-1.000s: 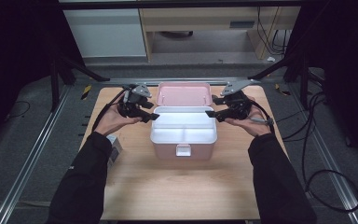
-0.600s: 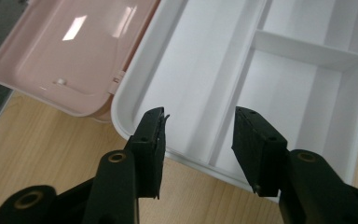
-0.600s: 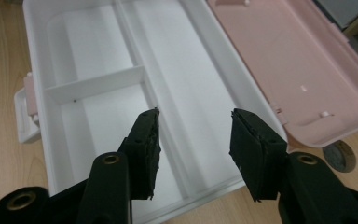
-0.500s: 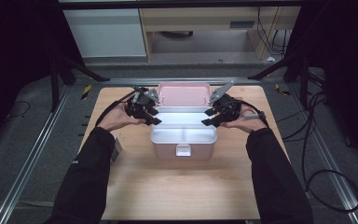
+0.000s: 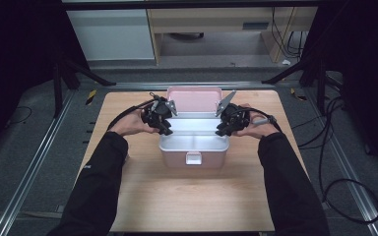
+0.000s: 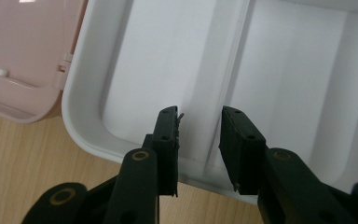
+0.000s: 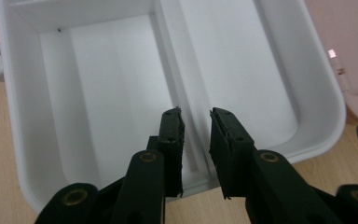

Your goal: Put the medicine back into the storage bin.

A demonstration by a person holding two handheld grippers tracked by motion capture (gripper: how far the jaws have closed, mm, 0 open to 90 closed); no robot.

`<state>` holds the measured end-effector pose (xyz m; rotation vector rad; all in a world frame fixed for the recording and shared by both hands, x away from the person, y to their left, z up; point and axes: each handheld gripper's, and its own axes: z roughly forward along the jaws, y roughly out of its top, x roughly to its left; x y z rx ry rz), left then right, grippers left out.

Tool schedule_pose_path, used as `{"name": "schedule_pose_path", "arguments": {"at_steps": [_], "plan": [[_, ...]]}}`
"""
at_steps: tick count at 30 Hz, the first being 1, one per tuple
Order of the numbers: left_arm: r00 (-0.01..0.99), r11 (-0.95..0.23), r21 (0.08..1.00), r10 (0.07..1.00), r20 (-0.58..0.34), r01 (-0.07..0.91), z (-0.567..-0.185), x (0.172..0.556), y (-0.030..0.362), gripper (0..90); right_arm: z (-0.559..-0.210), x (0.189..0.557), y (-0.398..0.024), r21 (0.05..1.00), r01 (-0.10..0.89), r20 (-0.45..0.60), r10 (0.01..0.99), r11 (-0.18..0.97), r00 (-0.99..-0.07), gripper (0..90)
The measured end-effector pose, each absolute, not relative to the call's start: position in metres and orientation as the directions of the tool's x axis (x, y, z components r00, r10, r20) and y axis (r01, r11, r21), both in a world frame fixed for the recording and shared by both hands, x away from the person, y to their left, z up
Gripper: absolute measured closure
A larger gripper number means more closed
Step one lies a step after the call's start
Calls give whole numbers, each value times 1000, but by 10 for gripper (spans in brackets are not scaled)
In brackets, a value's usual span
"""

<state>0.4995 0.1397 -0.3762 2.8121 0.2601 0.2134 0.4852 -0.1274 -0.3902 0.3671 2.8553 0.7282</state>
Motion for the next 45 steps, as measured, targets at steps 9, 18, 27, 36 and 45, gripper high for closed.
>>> {"name": "schedule_pose_path", "arguments": {"at_steps": [9, 18, 27, 36, 45], "plan": [[982, -956, 264, 157, 102, 126, -381, 504, 133, 700, -392, 493, -119, 415, 194, -68, 243, 889, -968, 804], [990, -960, 260, 123, 73, 101, -381, 503, 135, 830, -389, 495, -114, 362, 200, -68, 240, 910, -968, 826], [993, -980, 185, 92, 69, 77, -378, 505, 126, 851, -388, 497, -111, 334, 199, -64, 232, 922, -971, 835], [993, -979, 197, 74, 95, 54, -370, 500, 127, 871, -379, 492, -113, 348, 184, -94, 229, 919, -969, 844], [984, -973, 226, 74, 160, 37, -333, 483, 131, 870, -346, 477, -113, 361, 145, -170, 218, 921, -961, 848]]}}
